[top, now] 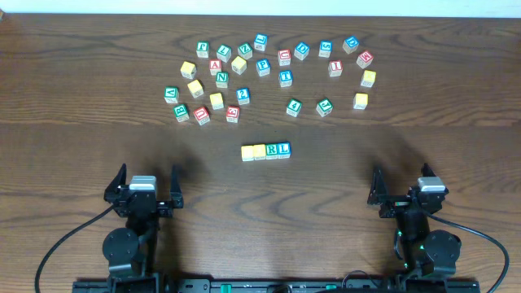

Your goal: Spell out CORL

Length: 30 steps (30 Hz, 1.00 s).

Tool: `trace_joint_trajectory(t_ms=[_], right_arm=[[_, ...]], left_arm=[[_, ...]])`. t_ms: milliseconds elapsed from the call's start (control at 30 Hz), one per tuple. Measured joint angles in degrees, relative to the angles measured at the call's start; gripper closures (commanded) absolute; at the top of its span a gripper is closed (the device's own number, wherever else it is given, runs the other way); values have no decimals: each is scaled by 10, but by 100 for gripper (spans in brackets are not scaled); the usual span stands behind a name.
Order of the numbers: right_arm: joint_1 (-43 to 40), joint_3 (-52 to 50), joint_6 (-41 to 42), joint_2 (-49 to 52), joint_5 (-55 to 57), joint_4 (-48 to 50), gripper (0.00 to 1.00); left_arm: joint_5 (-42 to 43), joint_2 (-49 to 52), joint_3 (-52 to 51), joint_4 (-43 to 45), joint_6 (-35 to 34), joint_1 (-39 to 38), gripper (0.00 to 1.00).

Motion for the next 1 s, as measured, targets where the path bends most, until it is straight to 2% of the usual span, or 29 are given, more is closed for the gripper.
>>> trace_joint_trajectory(t_ms=[1000], right_arm=[[0,0,0,0,0,0,1]], left_arm=[[-6,-4,1,-7,0,-6,2]])
